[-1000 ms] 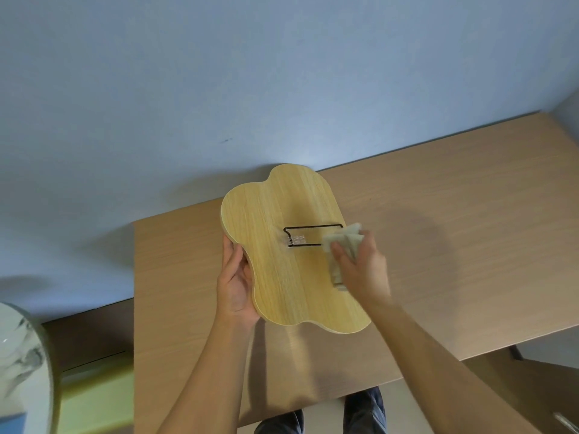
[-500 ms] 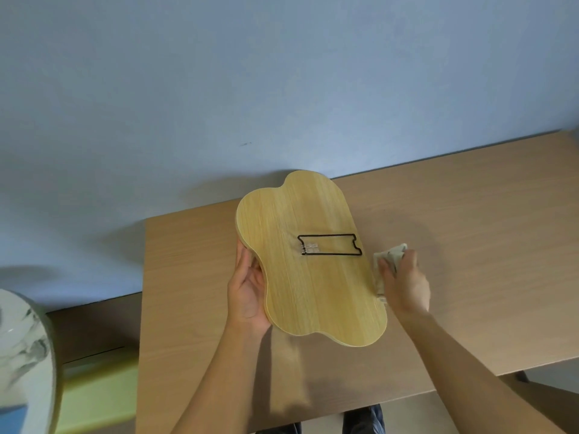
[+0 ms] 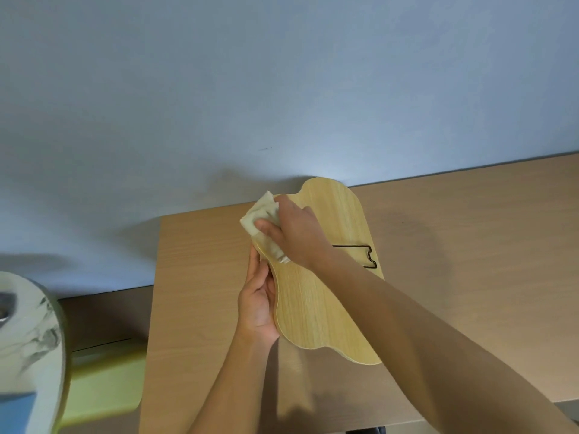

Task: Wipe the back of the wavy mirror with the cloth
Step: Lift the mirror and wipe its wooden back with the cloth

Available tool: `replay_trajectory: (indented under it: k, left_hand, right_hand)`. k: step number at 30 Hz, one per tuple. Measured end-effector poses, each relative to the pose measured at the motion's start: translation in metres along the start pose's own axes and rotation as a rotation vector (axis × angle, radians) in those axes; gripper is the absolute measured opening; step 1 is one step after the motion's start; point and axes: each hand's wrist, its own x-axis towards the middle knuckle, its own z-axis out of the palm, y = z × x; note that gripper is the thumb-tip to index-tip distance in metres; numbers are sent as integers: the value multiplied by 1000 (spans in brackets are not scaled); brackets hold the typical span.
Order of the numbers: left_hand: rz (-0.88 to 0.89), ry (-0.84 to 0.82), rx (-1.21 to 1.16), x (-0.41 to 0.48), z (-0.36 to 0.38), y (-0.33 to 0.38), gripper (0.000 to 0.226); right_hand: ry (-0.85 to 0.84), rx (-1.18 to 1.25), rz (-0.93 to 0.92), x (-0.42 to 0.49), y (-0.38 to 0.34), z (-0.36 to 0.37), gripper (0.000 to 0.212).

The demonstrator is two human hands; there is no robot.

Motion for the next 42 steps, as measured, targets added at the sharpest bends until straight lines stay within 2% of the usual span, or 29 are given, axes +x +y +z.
replay_trajectory:
  k: [2,4,7,10,12,15,17,20,21,24,28,33,35,37,40,42]
  left_hand:
    - [4,-41,51,0,-1,1,64]
    - [13,-69,110,0,-3,1,74]
    - [16,-66,111,0,-5,-1,78]
    - [4,-65,94,1,-7,-2,78]
    - [-5,-52,86,2,-7,0,78]
    - [-12,-43,78,1,-6,0,79]
    - [-8,-54,97,0,-6,0,82]
    - [-13,-51,121,1,-8,-1,90]
    - [-15,-46,122,1,-8,-1,92]
    - [-24,-22,115,1,-10,-1,94]
    - [-27,-21,94,1,-10,-1,93]
    - [-37,10,80,1,-10,-1,92]
    - [-40,19,86,1,-10,-1,91]
    - [-41,24,85,1,-11,0,91]
    - [-45,32,93,2,-10,0,92]
    - [-47,40,95,2,-10,0,93]
  right_hand:
    - [7,-48,5,9,20,2,35]
    - [38,0,168,16,42,-3,18]
    - [148,65,463,21,83,-17,33]
    - [189,-79,575,18,119,-33,35]
    - [242,-90,557,20,125,-37,36]
    - [280,119,375,24,96,-33,31]
    - [208,239,212,24,65,-21,31]
    - [71,207,83,23,42,4,33]
    - [57,181,103,23,46,8,35]
    - [87,258,351,24,79,4,28]
    - [215,88,512,11,140,-14,47]
    - [344,-64,700,-7,193,-26,35]
    - [451,-79,701,-5,195,-32,34]
    - [502,61,637,7,177,-36,32]
    - [394,325,541,39,130,-28,34]
    - [281,375,453,57,104,-14,37]
